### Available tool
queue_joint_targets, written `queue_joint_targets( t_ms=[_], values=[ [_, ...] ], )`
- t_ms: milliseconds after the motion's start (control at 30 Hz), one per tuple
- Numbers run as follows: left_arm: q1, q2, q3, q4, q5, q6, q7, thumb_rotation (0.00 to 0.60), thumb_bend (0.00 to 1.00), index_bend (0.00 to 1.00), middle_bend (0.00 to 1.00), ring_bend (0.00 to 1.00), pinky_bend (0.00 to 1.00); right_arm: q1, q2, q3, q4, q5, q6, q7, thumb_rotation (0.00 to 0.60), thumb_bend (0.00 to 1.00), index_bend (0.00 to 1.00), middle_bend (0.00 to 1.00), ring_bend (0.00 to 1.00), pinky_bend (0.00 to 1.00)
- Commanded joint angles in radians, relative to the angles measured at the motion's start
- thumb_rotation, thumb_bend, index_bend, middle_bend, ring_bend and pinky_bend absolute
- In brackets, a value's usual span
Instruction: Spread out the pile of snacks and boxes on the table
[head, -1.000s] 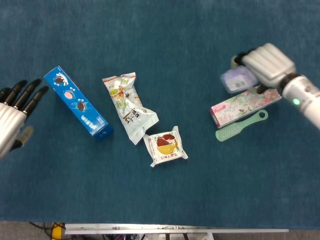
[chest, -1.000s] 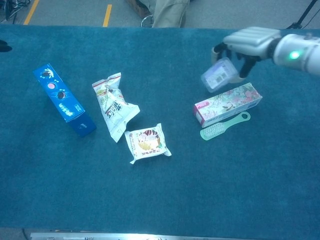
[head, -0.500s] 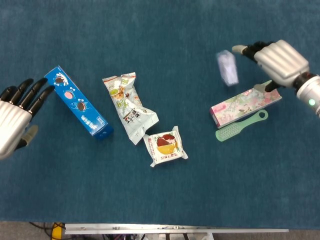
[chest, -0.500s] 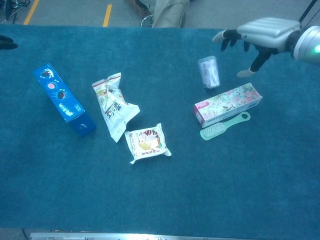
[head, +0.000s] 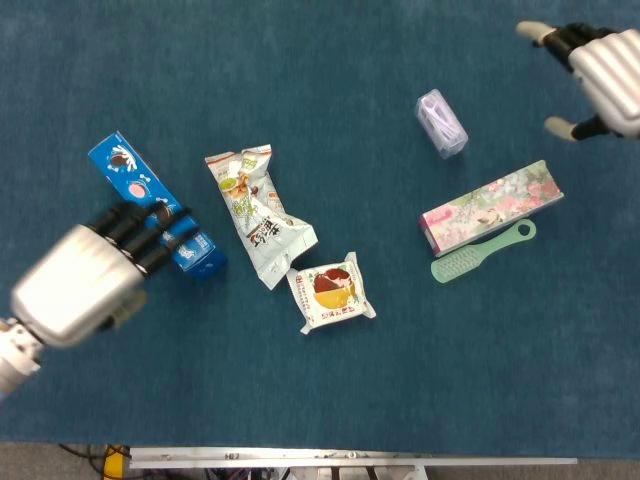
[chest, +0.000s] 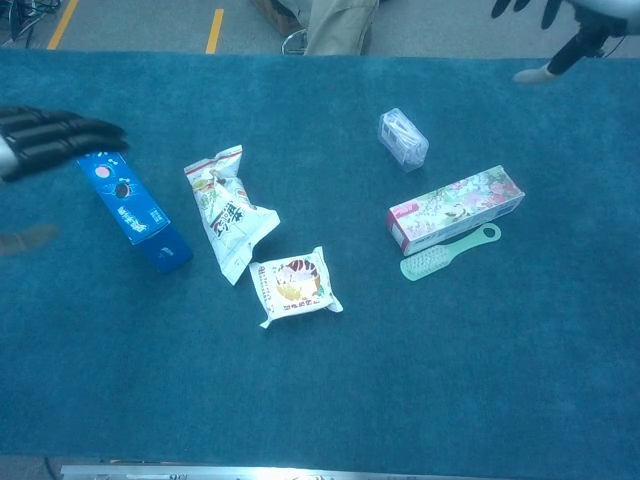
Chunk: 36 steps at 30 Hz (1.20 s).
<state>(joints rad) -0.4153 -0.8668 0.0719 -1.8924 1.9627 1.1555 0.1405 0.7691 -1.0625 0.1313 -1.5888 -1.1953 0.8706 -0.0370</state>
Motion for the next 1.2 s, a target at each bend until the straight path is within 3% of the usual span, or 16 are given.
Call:
queue_joint_targets(
  t_ms=[33,367,567,833,1200],
  values=[
    [-0.051,-0.037,0.013,-0.018,0.04,-0.067,0.001,0.6,0.36,0.0,0.06,0.09,0.18,-0.012,0.01,0.003,-0.004,0.013,0.004,-0.009,0.6,0.16,0.12,0.26,0.23,0.37],
    [-0.197,-0.194,0.005,-0.026,0.072,-0.264,0.019,0.6,0.36,0.0,0.06,0.09,0.18,-0.037,-0.01,-0.002,0.046,0.023,-0.012,-0.002,0.6,0.16,0.12,0.26,0.23,0.37],
    [-0.271,-0.289,-0.016,-0.01,0.036,-0.366,0.038,0.6,0.36,0.0,0.06,0.07,0.17,-0.048,-0.022,0.001,0.08,0.023,-0.024,0.017,0.6,0.16,0.12,0.26,0.23,0.37],
    [-0.322,-0.395,-0.082,0.015,-0.156,-0.531,0.16,0.6,0.36,0.0,0.02,0.02,0.15,-0.056,-0.043,0.001,0.127,0.017,-0.045,0.041,0.6,0.16,0.12,0.26,0.23,0.37],
    [-0.383,-0.525,-0.133,0.054,-0.367,-0.632,0.321,0.6,0.41,0.0,0.0,0.0,0.13,-0.065,-0.061,0.005,0.174,0.002,-0.067,0.077,0.6,0.16,0.12,0.26,0.23,0.37]
  ],
)
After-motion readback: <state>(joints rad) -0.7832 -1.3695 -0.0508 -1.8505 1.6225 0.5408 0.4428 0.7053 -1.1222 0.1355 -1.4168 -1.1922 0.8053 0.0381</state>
